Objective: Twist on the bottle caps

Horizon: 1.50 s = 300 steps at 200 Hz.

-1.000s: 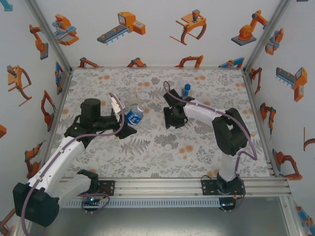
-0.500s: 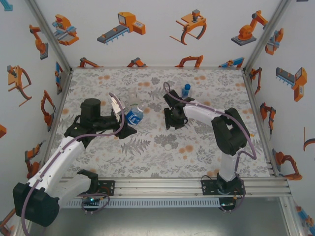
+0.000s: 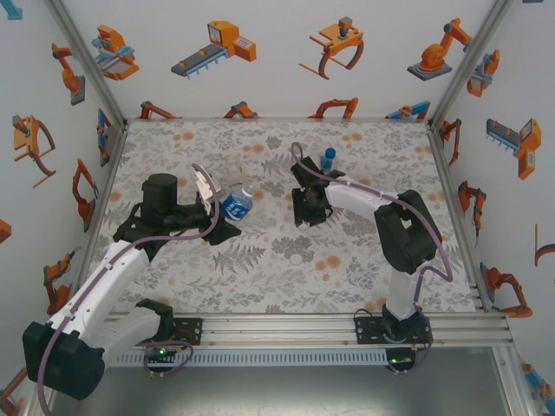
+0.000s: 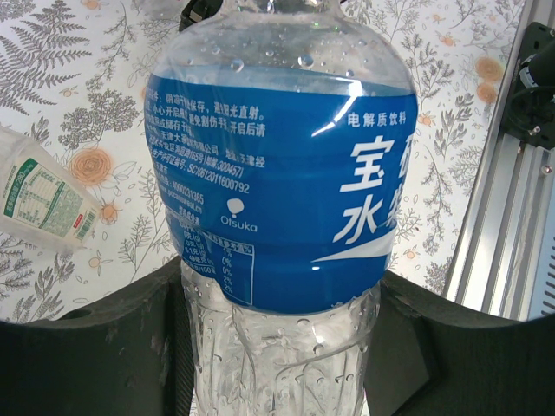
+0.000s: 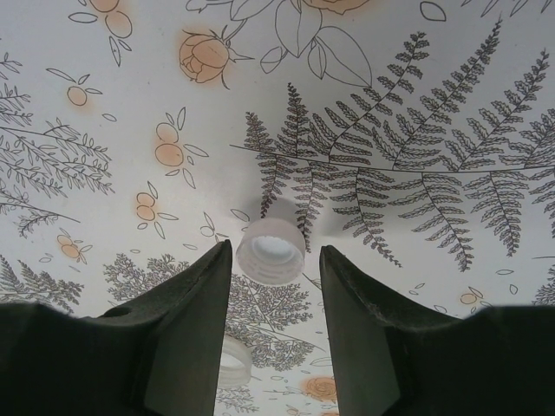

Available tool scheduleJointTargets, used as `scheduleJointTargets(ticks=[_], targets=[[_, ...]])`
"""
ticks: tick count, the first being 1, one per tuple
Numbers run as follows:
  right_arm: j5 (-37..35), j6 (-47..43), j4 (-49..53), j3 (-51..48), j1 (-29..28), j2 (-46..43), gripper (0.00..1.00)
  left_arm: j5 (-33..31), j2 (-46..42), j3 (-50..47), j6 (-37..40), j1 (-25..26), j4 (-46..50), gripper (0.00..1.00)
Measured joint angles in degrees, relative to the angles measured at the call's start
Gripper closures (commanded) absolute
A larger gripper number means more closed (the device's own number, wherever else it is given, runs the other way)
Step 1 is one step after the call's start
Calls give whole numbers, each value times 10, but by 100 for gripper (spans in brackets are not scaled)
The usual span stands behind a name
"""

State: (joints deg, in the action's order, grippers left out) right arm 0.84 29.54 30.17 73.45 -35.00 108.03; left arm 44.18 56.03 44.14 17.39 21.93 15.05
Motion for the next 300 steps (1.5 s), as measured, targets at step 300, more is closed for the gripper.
scheduleJointTargets(ticks=[300], targets=[[0, 0, 0, 0, 0, 5, 57, 0, 1, 0, 0, 0, 0, 100]])
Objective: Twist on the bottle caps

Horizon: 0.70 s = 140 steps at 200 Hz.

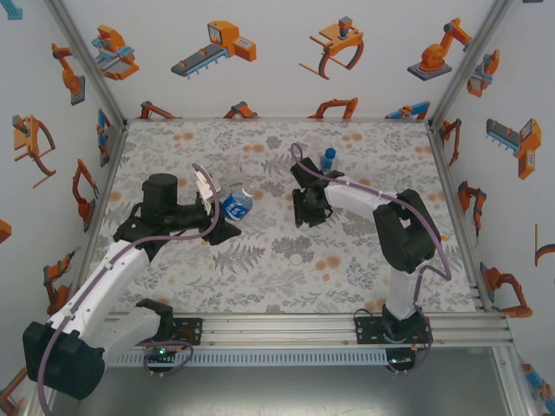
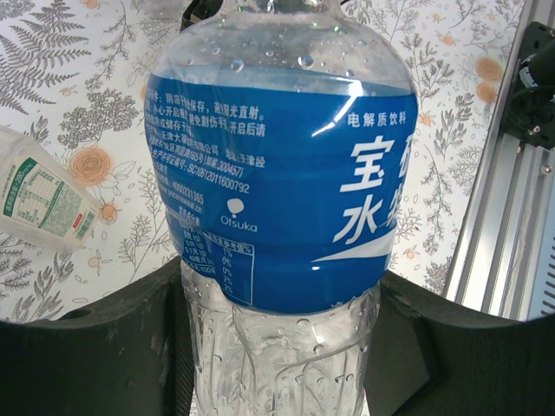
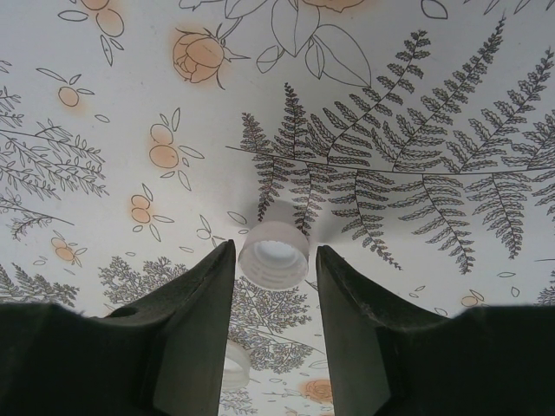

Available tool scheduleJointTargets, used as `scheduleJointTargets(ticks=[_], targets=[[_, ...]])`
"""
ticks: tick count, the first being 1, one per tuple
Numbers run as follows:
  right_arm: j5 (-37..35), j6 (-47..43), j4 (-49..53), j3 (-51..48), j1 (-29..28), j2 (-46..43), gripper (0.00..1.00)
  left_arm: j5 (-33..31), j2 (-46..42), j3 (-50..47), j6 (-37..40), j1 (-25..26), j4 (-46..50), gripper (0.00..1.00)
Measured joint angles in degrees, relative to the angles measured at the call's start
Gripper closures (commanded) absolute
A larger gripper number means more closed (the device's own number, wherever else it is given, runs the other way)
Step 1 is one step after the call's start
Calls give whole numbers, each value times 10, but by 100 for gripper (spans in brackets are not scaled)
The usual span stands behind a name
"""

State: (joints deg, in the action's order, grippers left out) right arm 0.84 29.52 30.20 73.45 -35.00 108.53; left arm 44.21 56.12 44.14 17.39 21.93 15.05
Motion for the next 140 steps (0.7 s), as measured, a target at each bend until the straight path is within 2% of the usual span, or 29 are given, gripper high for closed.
scheduleJointTargets(ticks=[140], targets=[[0, 0, 0, 0, 0, -8, 59, 0, 0, 0, 0, 0, 0, 100]])
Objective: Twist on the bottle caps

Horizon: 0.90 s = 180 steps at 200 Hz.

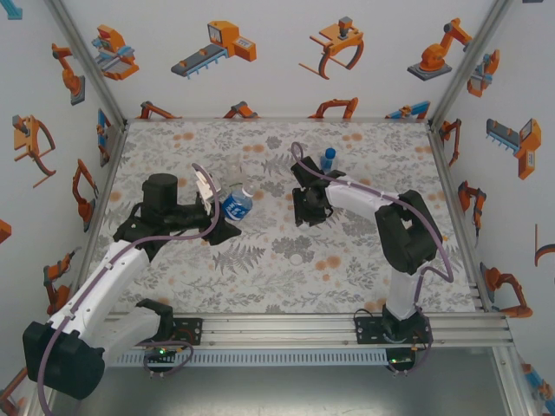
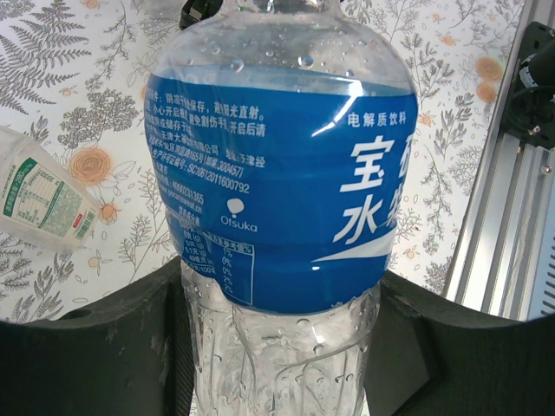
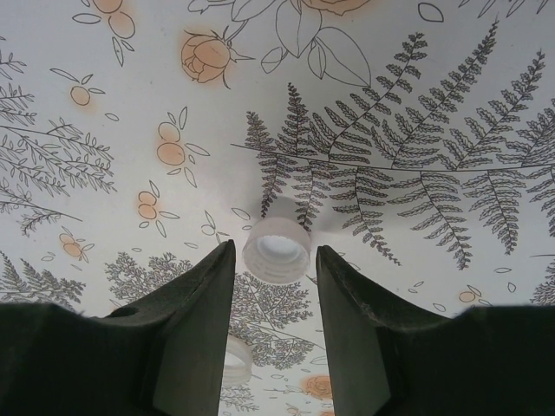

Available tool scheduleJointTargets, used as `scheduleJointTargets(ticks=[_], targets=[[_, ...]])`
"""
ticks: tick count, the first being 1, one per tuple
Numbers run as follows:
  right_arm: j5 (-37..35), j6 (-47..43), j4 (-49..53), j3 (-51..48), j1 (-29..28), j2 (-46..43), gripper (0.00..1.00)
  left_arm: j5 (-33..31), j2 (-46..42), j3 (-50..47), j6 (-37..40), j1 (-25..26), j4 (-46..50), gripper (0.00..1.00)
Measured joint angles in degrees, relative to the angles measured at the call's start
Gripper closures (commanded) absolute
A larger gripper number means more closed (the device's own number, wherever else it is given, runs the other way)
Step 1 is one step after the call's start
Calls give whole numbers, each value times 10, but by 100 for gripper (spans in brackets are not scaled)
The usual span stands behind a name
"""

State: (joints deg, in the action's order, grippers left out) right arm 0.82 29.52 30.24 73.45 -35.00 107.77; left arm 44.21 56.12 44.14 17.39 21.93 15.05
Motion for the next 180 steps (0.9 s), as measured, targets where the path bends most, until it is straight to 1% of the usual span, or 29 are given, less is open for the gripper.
scheduleJointTargets(ticks=[48, 180], targets=[[0, 0, 2, 0, 0, 0, 62, 0, 0, 0, 0, 0, 0, 100], [0, 0, 4, 0, 0, 1, 62, 0, 0, 0, 0, 0, 0, 100]])
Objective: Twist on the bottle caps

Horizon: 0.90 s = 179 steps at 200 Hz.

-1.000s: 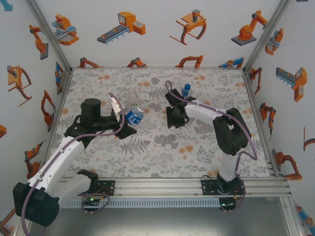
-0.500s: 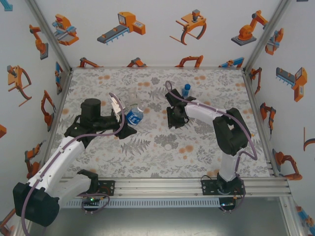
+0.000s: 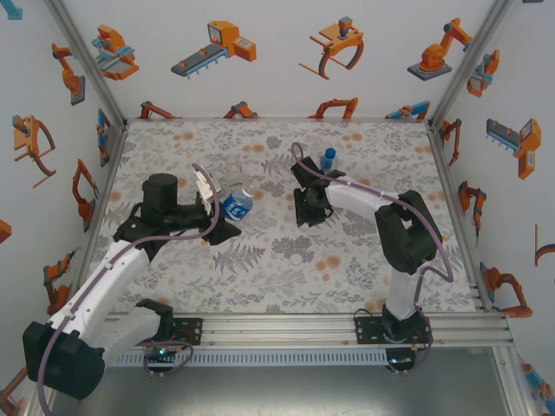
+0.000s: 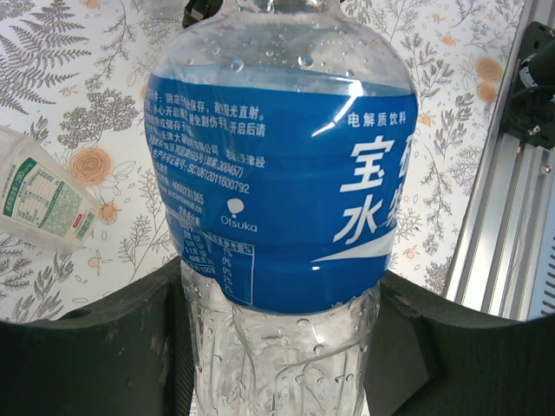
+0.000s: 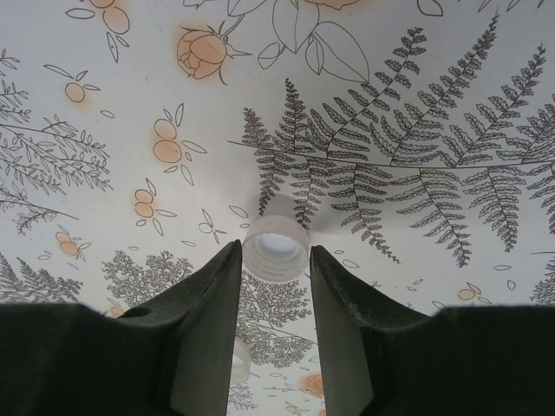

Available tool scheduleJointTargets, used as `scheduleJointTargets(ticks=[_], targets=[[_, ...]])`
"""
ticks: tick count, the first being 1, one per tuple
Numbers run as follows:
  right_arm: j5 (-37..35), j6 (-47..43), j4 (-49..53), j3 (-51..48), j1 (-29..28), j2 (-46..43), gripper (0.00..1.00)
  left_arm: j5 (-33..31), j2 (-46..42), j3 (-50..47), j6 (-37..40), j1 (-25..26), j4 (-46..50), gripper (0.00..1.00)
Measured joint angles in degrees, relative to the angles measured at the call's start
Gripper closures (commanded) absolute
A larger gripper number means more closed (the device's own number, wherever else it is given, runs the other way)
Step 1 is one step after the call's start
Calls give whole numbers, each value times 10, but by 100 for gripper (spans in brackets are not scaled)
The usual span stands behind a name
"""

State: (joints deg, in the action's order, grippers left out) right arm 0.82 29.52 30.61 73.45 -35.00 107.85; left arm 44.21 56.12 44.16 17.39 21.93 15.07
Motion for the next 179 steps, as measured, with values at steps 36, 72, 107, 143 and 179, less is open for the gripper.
scheduleJointTargets(ticks=[36, 72, 107, 143, 179], targets=[[0, 0, 0, 0, 0, 3, 62, 0, 0, 0, 0, 0, 0, 100], [0, 0, 0, 0, 0, 3, 62, 0, 0, 0, 0, 0, 0, 100], [0, 0, 0, 0, 0, 4, 62, 0, 0, 0, 0, 0, 0, 100], [0, 0, -1, 0, 0, 5, 62, 0, 0, 0, 0, 0, 0, 100], [2, 0, -4, 0, 0, 7, 62, 0, 0, 0, 0, 0, 0, 100]])
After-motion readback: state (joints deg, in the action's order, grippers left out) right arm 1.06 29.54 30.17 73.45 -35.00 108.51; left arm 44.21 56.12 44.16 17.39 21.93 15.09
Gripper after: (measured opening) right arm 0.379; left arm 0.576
